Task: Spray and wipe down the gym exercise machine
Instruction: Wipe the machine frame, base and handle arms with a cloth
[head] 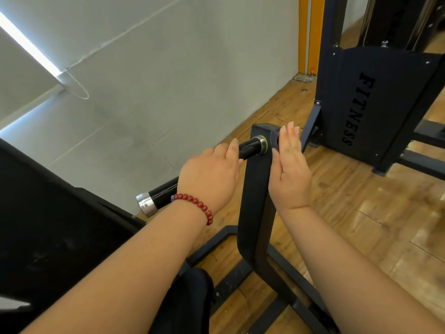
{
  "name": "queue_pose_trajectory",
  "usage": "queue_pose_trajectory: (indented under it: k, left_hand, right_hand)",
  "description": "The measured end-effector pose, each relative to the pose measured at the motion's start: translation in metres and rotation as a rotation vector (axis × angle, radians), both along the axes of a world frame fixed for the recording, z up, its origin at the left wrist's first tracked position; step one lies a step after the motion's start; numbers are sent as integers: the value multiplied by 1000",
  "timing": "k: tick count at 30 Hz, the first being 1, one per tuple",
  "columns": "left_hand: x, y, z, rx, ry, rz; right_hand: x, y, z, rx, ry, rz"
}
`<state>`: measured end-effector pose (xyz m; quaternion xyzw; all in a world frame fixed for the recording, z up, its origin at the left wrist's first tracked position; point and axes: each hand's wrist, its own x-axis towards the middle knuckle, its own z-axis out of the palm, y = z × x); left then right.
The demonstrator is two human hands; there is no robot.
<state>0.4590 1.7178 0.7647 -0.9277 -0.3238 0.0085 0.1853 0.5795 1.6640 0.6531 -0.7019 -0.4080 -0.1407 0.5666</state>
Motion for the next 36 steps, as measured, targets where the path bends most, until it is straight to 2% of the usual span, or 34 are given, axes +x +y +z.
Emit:
queue_pose_trajectory:
  k: [4,7,12,15,18,22,26,28,30,33,35,36]
  left_hand:
    - [-10,-3,10,-76,-61,-39]
    - [-31,5,25,-142,-36,54]
    - [-59,7,33,-114,35,93]
    - [-55,5,33,-155,0,93]
    - [-54,7,33,-174,-7,84]
    - [-50,6,31,-175,19,111]
    - [-48,3,31,-154,33,127]
    - [-46,2,31,-142,21,133]
    - [-48,0,29,-133,-72,74]
    - [-61,-15,14,-167,-370,-256]
    - [-73,-34,-20,-321,-543,-361]
    - [-77,-45,-38,-456,-596,-292]
  right_hand:
    - [-10,-19,-30,-109,-167,71]
    - [-11,-20,-23,-129,-171,59]
    - [-20,-13,-14,-125,-224,-37]
    - [-26,-22,-31,-223,-402,0]
    - [-6,-30,-20,-327,-572,34]
    - [4,-26,-2,-320,-528,-5]
    - [3,-42,-20,-480,-823,232]
    - [16,-46,-10,-500,-874,245]
    - [20,-42,1,-481,-794,217]
    - [11,-40,-4,-491,-749,247]
    - [14,-46,-15,-517,-841,347]
    - [18,-50,-14,-533,-907,394]
